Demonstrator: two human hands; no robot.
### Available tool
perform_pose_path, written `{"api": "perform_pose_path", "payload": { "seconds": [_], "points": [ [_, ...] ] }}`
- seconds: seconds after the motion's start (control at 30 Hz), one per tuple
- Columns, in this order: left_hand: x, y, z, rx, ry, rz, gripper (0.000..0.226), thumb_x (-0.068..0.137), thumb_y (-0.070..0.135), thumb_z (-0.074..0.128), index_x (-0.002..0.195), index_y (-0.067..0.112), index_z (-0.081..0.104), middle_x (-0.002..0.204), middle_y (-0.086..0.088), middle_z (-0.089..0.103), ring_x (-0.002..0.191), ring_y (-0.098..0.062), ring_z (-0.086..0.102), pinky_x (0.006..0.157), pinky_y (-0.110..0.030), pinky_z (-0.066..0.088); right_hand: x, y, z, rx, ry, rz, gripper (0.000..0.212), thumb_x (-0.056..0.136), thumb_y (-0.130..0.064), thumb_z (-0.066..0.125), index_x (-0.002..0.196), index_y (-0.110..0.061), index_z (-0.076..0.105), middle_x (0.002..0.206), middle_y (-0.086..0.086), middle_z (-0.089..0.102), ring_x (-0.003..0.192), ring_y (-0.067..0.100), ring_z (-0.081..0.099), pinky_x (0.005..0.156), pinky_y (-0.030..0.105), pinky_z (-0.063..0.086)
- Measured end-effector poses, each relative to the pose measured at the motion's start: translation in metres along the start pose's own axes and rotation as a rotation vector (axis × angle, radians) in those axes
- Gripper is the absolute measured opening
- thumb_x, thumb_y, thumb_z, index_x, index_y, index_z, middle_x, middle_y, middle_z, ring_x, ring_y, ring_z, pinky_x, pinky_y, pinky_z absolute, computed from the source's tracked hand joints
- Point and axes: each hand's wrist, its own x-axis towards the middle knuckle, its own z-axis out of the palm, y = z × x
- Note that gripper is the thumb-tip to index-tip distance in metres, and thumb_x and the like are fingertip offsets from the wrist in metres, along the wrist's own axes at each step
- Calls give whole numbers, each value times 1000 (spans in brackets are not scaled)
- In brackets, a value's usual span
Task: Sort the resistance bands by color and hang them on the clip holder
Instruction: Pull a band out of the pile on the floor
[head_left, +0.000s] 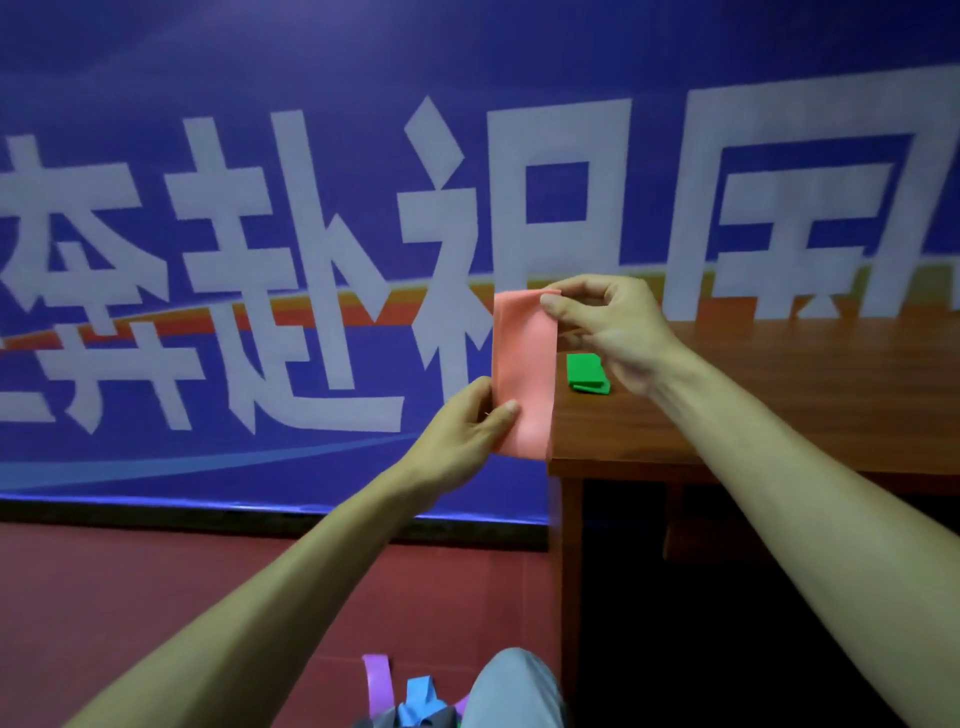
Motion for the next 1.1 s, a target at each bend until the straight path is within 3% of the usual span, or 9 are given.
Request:
{"api": "perform_pose_path", "payload": {
  "seconds": [0.17,0.37,0.63,0.77,0.87,0.97,1.1],
  "points": [
    [28,15,52,15,-68,-36,17,102,20,40,96,10,53,76,-1,55,59,-5,53,56,-20,40,2,9,-63,42,157,77,7,88,-3,63,95,-1,66,83,6,65,73,15,65,65,28,59],
    [59,38,118,-77,-155,-65,11,96,14,54,95,6,62,72,0,55,54,-3,49,48,-13,39,6,30,-139,-30,275,193,15,88,-6,65,101,0,68,90,7,69,80,17,68,69,28,58],
    [104,61,195,-20,-341,-178,6,92,18,59,91,13,62,63,3,58,41,-1,48,43,-15,37,12,63,-228,-167,406,346,6,88,-5,65,88,-7,70,85,5,68,79,16,64,69,30,53],
    [122,68,223,46,-461,-218,6,91,16,60,92,11,63,69,2,69,46,-10,51,49,-20,42,15,82,-255,-303,390,405,11,87,-6,66,80,-13,70,79,2,65,74,16,61,61,28,50],
    [133,66,234,113,-489,-251,4,90,17,63,91,14,61,81,-2,73,60,-10,61,60,-24,50,16,96,-263,-354,356,443,7,88,-5,65,87,-9,71,76,2,64,63,11,58,51,21,46],
    [140,65,239,276,-491,-194,10,89,19,65,90,18,55,84,-1,72,73,-10,67,73,-30,55,16,109,-266,-431,297,458,7,88,-6,66,91,-9,72,84,2,66,73,13,60,56,22,47],
    [145,66,239,455,-527,-186,28,87,27,68,108,11,58,88,-4,73,79,-17,68,77,-33,55,17,126,-268,-617,214,457,8,84,-11,72,85,-19,75,90,0,70,86,17,63,71,29,54]
  ]
}}
